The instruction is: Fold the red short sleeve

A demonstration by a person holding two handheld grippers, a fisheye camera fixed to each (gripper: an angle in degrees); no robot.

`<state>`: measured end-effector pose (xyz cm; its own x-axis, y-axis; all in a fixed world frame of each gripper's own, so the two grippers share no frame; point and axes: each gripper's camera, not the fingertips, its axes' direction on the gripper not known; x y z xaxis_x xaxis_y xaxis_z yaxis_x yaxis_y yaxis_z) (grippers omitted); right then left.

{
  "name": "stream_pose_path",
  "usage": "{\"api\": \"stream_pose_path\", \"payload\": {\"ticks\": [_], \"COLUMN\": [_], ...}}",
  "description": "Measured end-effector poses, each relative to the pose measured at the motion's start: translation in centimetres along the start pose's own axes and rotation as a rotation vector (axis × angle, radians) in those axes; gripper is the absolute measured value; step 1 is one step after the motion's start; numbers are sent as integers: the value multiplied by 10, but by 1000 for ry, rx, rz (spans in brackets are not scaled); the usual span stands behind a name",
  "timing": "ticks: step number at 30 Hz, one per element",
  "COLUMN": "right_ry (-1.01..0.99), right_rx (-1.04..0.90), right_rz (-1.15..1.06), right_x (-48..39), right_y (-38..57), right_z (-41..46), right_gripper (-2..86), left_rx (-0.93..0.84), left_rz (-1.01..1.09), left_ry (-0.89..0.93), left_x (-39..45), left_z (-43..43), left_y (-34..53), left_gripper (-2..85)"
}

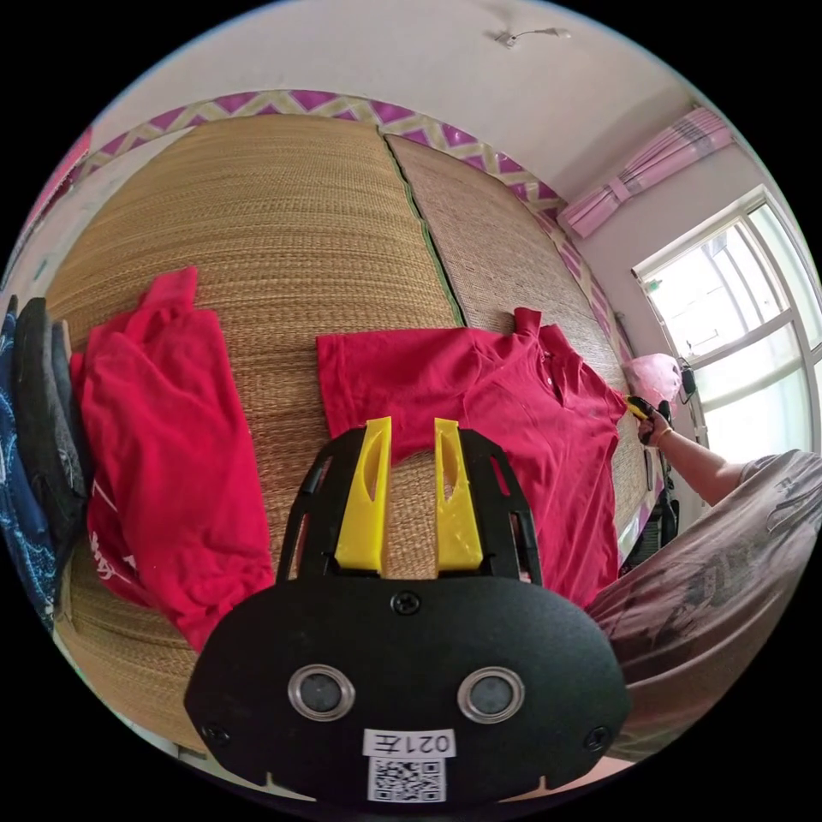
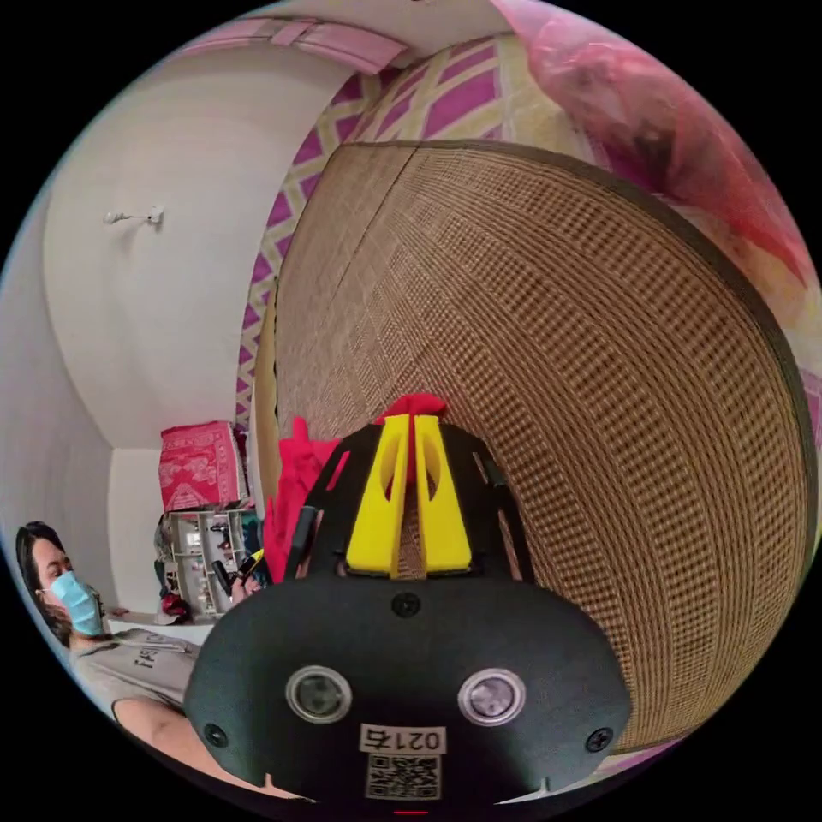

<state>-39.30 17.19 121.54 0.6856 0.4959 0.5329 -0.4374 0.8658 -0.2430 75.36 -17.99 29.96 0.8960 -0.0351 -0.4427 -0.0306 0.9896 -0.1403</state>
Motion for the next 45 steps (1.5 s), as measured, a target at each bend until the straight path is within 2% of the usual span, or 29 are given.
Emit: {"api": "stream_pose_path", "payload": {"ticks": [2,5,7,9,14,16,18,22,27,31,36,42,45], "right_ry": [30,183,276,258,206,190,147,159,168,262,121,100,43], "right_rx": [25,-83,-227,-243,-62,113,149,-204,-208,-208,-111,-170,-122], "right_rz": [-66,-196,-221,-219,-221,-165,-107,-284,-437,-427,-371,-179,-43], "right_x": [-28,-76,-87,-86,-56,-25,3,16,4,-1,7,49,68], "right_y": [-24,-66,-89,-95,-68,-40,-21,19,52,55,94,138,146], "right_z": [-5,23,58,65,23,-18,-35,19,57,66,-5,-30,-41], "right_gripper": [14,25,76,106,97,97,91,82,82,27,-1,12,64], "left_rx": [9,3,-11,-7,1,1,4,-8,-14,-9,16,-7,-5], "left_rz": [0,-1,0,16,59,57,41,40,40,50,48,27,45], "left_ry": [-8,-9,1,5,-5,-4,4,15,38,28,22,72,85], "left_x": [-2,-4,-4,0,0,-6,-15,-22,-24,-26,-37,-44,-38], "left_z": [-8,-10,-6,-9,-26,-30,-34,-31,-30,-40,-55,-35,-34], "left_y": [1,-1,-4,-10,-12,-9,-3,3,7,8,19,34,35], "left_gripper": [76,74,75,76,76,76,75,75,76,76,71,69,70]}}
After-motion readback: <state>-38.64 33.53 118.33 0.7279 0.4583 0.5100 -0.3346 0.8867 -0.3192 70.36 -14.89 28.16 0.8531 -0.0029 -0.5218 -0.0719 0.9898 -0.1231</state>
